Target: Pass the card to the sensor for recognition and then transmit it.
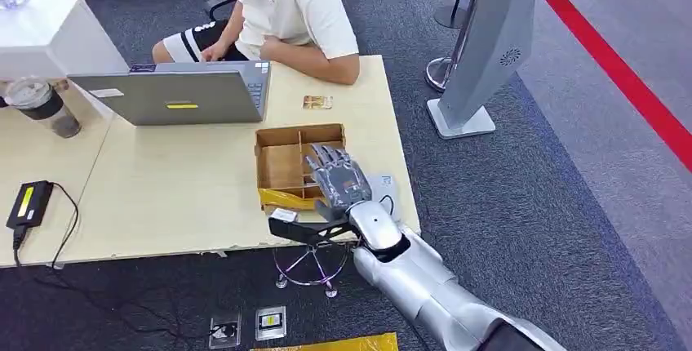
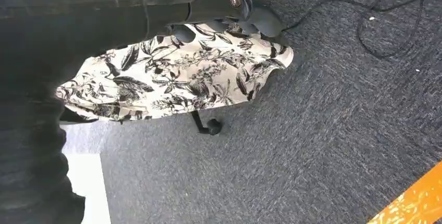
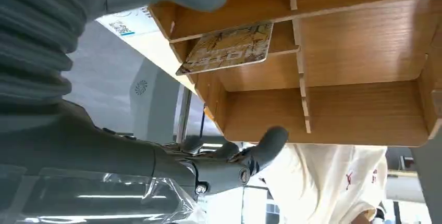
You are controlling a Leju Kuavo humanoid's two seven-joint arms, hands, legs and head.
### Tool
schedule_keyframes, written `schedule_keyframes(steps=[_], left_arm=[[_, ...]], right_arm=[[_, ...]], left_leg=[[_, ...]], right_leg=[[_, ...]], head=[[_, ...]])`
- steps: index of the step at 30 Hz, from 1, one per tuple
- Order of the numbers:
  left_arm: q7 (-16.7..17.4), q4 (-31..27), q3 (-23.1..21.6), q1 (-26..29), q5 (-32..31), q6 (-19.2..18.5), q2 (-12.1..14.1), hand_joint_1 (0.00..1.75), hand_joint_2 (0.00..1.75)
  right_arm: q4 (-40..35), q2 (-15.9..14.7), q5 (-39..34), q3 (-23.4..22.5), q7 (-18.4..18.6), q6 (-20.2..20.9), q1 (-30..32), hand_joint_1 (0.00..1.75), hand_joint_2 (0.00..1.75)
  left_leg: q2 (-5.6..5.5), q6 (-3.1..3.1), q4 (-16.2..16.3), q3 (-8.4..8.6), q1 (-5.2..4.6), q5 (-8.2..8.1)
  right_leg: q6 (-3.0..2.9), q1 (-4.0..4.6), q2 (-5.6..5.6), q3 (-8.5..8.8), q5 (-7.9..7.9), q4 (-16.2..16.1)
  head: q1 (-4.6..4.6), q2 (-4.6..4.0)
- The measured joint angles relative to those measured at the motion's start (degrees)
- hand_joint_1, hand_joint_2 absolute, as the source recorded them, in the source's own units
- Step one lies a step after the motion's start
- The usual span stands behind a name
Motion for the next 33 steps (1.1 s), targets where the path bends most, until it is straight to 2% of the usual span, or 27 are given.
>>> schedule_keyframes(steps=[3,8,14,17,18,19,22,30,33], left_arm=[[0.0,0.0,0.0,0.02,-0.07,0.0,0.0,0.0,1.75],[0.0,0.0,0.0,0.02,0.02,-0.02,0.0,0.0,1.75],[0.46,0.0,0.0,0.05,0.68,-0.13,-0.04,0.0,1.75],[0.66,0.0,0.0,0.07,1.07,-0.15,-0.11,0.0,1.75],[0.68,0.0,0.0,0.09,1.07,-0.15,-0.11,0.0,1.75],[0.7,0.0,0.0,0.11,1.09,-0.15,-0.11,0.0,1.75],[0.9,0.0,0.0,0.16,1.14,-0.15,-0.11,0.0,1.75],[1.4,0.02,0.0,0.28,1.35,-0.11,-0.17,0.0,1.75],[1.84,0.02,0.0,0.29,1.68,-0.11,-0.31,0.0,1.75]], right_arm=[[0.29,0.17,-0.02,0.0,-0.15,-0.07,-0.08,0.65,1.75],[0.98,0.68,0.2,0.02,-0.11,0.39,-0.13,0.61,1.75],[2.06,1.46,0.2,0.04,-0.09,0.13,-0.28,0.66,1.75],[3.08,2.25,0.26,0.07,-0.09,0.11,-0.62,0.75,1.75],[3.28,2.4,0.26,0.07,-0.05,0.13,-0.65,0.8,1.75],[3.43,2.54,0.28,0.07,-0.04,0.13,-0.67,0.93,1.75],[3.93,2.84,0.33,0.07,0.11,0.2,-0.75,1.08,1.75],[5.33,3.34,0.35,0.09,1.11,0.15,-1.19,1.12,1.75],[5.73,3.48,0.46,0.09,1.38,0.04,-1.45,1.06,1.75]], left_leg=[[0.0,0.0,0.0,0.0,0.0,0.0],[0.0,0.0,0.0,0.0,0.0,0.0],[0.0,0.0,0.0,0.0,0.0,0.0],[0.0,0.0,0.0,0.0,0.0,0.0],[0.0,0.0,0.0,0.0,0.0,0.0],[-0.01,0.0,0.0,0.0,0.0,0.0],[0.0,0.0,0.0,0.0,0.0,0.0],[0.0,0.0,0.0,0.0,0.0,0.0],[0.0,0.0,0.0,0.0,0.0,0.0]], right_leg=[[0.0,0.0,0.0,0.0,0.0,0.0],[0.0,0.0,0.0,0.0,0.0,0.0],[0.0,0.0,0.0,0.0,0.0,0.0],[0.0,0.0,0.0,0.0,0.0,0.0],[0.0,0.0,0.0,0.0,0.0,0.0],[0.0,0.0,-0.01,0.0,0.0,0.01],[0.0,0.0,0.01,0.0,0.0,0.0],[0.0,0.0,0.0,0.0,0.0,0.0],[0.0,0.0,0.0,0.0,0.0,0.0]], head=[[0.0,0.0],[0.0,0.0],[0.0,0.0],[0.02,0.0],[0.0,0.0],[0.0,0.0],[0.0,0.0],[0.02,0.0],[0.0,0.0]])
